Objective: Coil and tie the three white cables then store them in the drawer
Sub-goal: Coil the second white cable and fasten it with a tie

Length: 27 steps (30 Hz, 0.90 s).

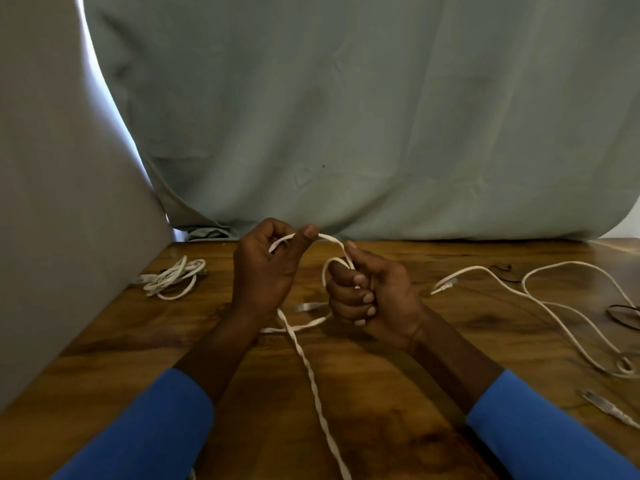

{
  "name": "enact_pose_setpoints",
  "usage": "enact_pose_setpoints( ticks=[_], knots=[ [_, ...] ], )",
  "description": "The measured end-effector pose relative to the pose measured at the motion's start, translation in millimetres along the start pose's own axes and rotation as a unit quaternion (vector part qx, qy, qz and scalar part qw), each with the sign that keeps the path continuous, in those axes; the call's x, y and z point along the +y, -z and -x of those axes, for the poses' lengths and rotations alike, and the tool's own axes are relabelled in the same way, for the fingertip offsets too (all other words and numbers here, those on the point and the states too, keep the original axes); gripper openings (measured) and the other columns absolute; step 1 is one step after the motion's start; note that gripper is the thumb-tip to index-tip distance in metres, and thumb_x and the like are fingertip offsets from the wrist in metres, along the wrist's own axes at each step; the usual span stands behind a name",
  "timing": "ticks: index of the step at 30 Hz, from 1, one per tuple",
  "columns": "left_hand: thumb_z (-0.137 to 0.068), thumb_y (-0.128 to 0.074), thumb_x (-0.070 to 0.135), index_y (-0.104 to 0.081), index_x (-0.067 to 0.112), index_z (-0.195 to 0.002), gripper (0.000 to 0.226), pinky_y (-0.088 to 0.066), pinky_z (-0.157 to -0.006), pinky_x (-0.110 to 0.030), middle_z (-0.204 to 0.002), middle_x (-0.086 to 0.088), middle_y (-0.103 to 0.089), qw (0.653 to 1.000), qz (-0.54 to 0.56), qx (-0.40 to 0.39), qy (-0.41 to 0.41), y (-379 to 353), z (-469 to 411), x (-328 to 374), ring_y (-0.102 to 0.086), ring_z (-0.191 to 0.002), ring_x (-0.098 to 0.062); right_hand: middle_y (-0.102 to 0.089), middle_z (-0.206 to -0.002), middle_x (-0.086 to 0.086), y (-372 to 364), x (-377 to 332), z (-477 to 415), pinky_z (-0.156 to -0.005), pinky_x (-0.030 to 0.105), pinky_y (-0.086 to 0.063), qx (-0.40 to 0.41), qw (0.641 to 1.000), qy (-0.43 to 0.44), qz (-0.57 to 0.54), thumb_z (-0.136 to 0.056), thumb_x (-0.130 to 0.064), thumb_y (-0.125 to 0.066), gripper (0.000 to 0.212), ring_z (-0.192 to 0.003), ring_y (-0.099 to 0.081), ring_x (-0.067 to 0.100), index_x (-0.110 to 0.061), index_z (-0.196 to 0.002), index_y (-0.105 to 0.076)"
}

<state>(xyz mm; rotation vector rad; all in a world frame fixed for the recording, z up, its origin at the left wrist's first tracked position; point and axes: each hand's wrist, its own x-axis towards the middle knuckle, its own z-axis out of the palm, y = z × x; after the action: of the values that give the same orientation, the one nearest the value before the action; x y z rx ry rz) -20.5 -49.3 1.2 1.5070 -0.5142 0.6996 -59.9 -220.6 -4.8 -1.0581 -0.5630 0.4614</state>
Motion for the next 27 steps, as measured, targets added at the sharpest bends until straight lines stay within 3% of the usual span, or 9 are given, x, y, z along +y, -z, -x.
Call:
enact_pose_setpoints(
  ticks=[2, 7, 11, 14, 16, 19, 23, 25, 27],
  knots=[
    [-0.088, -0.063, 0.052, -0.063, 0.01, -0.08, 0.043, -0.04, -0.053, -0.017, -0.059, 0.011, -0.056, 0.997, 0.015, -0.042, 0.057, -4.9, 5.1, -3.3, -0.049, -0.053, 0.0, -0.021, -0.05, -0.006, -0.9, -3.6, -0.1, -0.044, 0.03, -0.007, -0.023, 0.998, 0.017, -0.053, -0.103, -0.043, -0.038, 0.045, -0.039, -0.014, 0.01, -0.022, -0.063, -0.041],
    [-0.106, -0.049, 0.04, -0.064, 0.014, -0.096, 0.032, -0.036, -0.04, -0.022, -0.061, 0.003, -0.049, 0.944, 0.138, -0.18, 0.241, -21.9, 23.1, -2.4, -0.037, -0.043, -0.006, -0.021, -0.049, -0.007, 8.9, -15.4, 4.1, -0.043, 0.027, -0.017, -0.002, 0.981, 0.113, -0.161, -0.103, -0.034, -0.034, 0.043, -0.039, -0.017, 0.011, -0.022, -0.062, -0.041],
    [-0.107, -0.049, 0.017, -0.061, 0.012, -0.113, 0.014, -0.052, -0.046, -0.029, -0.074, -0.005, -0.052, 0.849, 0.271, -0.277, 0.358, -30.4, 36.2, 12.0, -0.045, -0.047, -0.01, -0.022, -0.049, -0.008, 18.3, -28.1, 12.3, -0.043, 0.025, -0.018, 0.052, 0.962, 0.189, -0.189, -0.105, -0.031, -0.03, 0.046, -0.04, -0.016, 0.01, -0.021, -0.063, -0.045],
    [-0.101, -0.057, 0.014, -0.052, 0.015, -0.134, 0.033, -0.057, -0.054, -0.035, -0.076, -0.008, -0.06, 0.795, 0.232, -0.382, 0.41, -32.7, 48.4, 13.7, -0.054, -0.052, -0.015, -0.032, -0.048, -0.008, 28.0, -38.4, 14.5, -0.042, 0.023, -0.026, 0.125, 0.941, 0.242, -0.201, -0.109, -0.031, -0.032, 0.047, -0.04, -0.021, 0.008, -0.019, -0.067, -0.049],
    [-0.101, -0.062, 0.022, -0.049, 0.022, -0.136, 0.038, -0.051, -0.058, -0.034, -0.074, -0.005, -0.063, 0.788, 0.138, -0.453, 0.393, -36.2, 56.0, 14.2, -0.054, -0.05, -0.013, -0.036, -0.048, -0.007, 36.8, -44.8, 15.8, -0.044, 0.023, -0.033, 0.189, 0.92, 0.283, -0.197, -0.109, -0.032, -0.037, 0.043, -0.039, -0.032, 0.007, -0.017, -0.072, -0.053],
    [-0.105, -0.057, 0.031, -0.046, 0.032, -0.134, 0.031, -0.045, -0.044, -0.025, -0.07, 0.004, -0.057, 0.803, 0.036, -0.49, 0.337, -42.4, 63.2, 19.8, -0.047, -0.047, -0.006, -0.048, -0.05, -0.005, 46.1, -53.6, 19.0, -0.05, 0.02, -0.046, 0.273, 0.882, 0.34, -0.181, -0.095, -0.034, -0.052, 0.03, -0.043, -0.049, 0.009, -0.015, -0.073, -0.06],
    [-0.105, -0.053, 0.043, -0.044, 0.035, -0.133, 0.03, -0.046, -0.058, -0.019, -0.066, 0.021, -0.061, 0.843, -0.171, -0.508, 0.052, -45.9, 71.1, 29.2, -0.059, -0.06, 0.002, -0.073, -0.07, 0.001, 58.0, -55.8, 21.2, -0.067, 0.026, -0.062, 0.344, 0.852, 0.362, -0.158, -0.095, -0.032, -0.057, 0.021, -0.071, -0.076, 0.018, -0.014, -0.085, -0.059],
    [-0.104, -0.053, 0.043, -0.052, 0.034, -0.114, 0.013, -0.045, -0.062, -0.023, -0.066, 0.019, -0.061, 0.843, -0.211, -0.494, -0.037, -45.8, 70.3, 34.9, -0.061, -0.065, -0.001, -0.077, -0.078, 0.005, 63.3, -53.3, 21.3, -0.072, 0.029, -0.062, 0.397, 0.847, 0.353, -0.037, -0.108, -0.03, -0.047, 0.026, -0.081, -0.078, 0.021, -0.012, -0.091, -0.057],
    [-0.106, -0.049, 0.041, -0.06, 0.03, -0.099, 0.017, -0.047, -0.064, -0.028, -0.071, 0.013, -0.063, 0.856, -0.23, -0.458, -0.064, -43.1, 61.9, 37.5, -0.061, -0.068, -0.005, -0.076, -0.077, 0.008, 65.4, -48.5, 20.4, -0.066, 0.028, -0.059, 0.441, 0.828, 0.327, 0.115, -0.111, -0.028, -0.043, 0.031, -0.076, -0.077, 0.023, -0.009, -0.092, -0.058]
  ],
)
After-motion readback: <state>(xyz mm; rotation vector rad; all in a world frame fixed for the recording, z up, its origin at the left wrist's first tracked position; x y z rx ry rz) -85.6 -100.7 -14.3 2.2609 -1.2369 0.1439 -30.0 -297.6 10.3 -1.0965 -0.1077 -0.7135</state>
